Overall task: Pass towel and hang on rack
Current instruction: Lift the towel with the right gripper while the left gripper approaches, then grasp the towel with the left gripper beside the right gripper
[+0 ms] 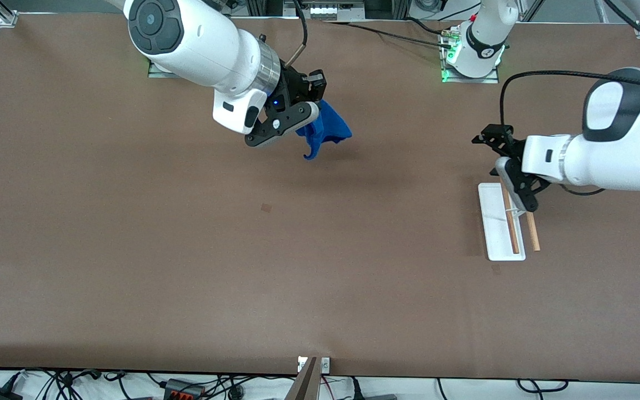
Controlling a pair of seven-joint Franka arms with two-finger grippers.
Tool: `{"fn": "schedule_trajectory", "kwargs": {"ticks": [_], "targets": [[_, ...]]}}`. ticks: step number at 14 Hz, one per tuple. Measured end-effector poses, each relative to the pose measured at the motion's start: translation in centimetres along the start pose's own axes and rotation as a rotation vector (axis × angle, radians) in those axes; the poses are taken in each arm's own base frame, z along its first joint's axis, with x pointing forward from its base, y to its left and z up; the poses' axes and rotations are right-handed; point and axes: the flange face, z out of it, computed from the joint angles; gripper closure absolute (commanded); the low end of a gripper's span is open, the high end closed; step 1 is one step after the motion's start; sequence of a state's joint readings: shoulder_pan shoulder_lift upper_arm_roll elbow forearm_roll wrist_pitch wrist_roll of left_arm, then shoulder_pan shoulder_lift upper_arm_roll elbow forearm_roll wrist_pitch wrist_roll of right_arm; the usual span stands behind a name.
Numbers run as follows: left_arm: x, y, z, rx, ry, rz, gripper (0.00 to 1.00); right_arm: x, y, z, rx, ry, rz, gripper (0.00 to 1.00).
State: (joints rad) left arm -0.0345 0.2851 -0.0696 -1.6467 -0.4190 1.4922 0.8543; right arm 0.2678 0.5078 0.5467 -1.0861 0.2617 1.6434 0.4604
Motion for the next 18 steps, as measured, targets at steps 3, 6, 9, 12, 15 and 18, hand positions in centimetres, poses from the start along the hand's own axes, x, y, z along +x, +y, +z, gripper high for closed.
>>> {"fn": "schedule_trajectory", "kwargs": {"ticks": [3, 6, 9, 12, 15, 18], "targets": [[4.4, 2.3, 2.6, -0.048, 0.074, 0.246, 0.00, 0.3, 0.5, 0.8, -0.011, -0.012, 0.006, 1.00], [7.3, 4.2, 4.9, -0.140, 0.163, 0.438, 0.00, 0.4, 0.5, 1.0, -0.012, -0.016, 0.006, 1.00], [10.5, 7.3, 7.1, -0.176, 0.222, 0.561, 0.00, 0.1, 0.0, 1.4, -0.014, -0.022, -0.002, 1.00], [13.4, 10.3, 8.7, -0.157, 0.274, 0.621, 0.02, 0.0, -0.2, 1.5, -0.016, -0.023, -0.004, 1.00], [15.7, 13.1, 10.9, -0.121, 0.291, 0.661, 0.02, 0.1, -0.1, 1.6, -0.020, -0.021, -0.005, 1.00], [16.7, 14.7, 13.4, -0.117, 0.340, 0.653, 0.03, 0.1, 0.0, 1.6, -0.026, -0.020, -0.005, 1.00]]}}
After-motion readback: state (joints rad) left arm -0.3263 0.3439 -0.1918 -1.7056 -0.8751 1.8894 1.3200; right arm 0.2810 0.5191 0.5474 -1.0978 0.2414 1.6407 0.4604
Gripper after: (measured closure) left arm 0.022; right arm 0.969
